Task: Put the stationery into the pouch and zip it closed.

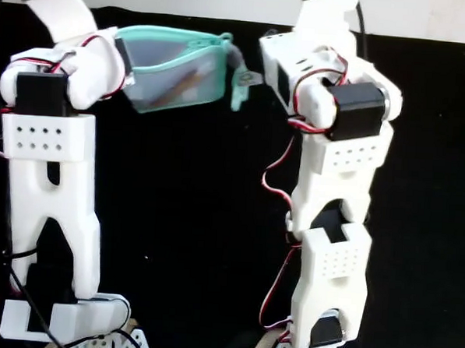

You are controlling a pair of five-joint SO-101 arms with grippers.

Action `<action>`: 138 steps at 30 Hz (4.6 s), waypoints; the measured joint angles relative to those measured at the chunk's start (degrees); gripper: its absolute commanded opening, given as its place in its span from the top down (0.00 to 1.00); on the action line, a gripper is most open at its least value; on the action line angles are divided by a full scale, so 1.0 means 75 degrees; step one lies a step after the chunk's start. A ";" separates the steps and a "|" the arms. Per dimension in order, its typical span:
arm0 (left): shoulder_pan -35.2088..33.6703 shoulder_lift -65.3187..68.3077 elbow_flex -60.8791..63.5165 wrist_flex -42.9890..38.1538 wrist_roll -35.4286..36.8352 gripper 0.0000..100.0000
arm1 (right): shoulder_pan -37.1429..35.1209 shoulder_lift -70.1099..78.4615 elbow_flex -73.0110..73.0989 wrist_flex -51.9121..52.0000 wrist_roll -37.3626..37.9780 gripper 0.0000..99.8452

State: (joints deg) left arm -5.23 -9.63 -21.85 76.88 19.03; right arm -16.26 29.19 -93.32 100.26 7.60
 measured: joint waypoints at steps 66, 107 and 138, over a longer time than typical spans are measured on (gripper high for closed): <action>0.0141 -0.0070 0.1594 -0.0270 0.0023 0.99 | -0.0363 -0.6881 1.8673 -1.0397 0.0328 0.82; 0.0141 -0.0070 0.1606 -0.0270 0.0012 0.99 | -0.1055 -0.5368 2.0501 -1.7172 -0.0305 0.82; 0.0141 -0.0070 0.1606 -0.0270 0.0012 0.99 | -0.0504 -0.3997 1.9563 -1.7196 -0.0328 0.99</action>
State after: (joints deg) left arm -4.18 -10.15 -9.80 74.86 19.12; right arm -20.04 -0.79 53.41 -28.70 5.14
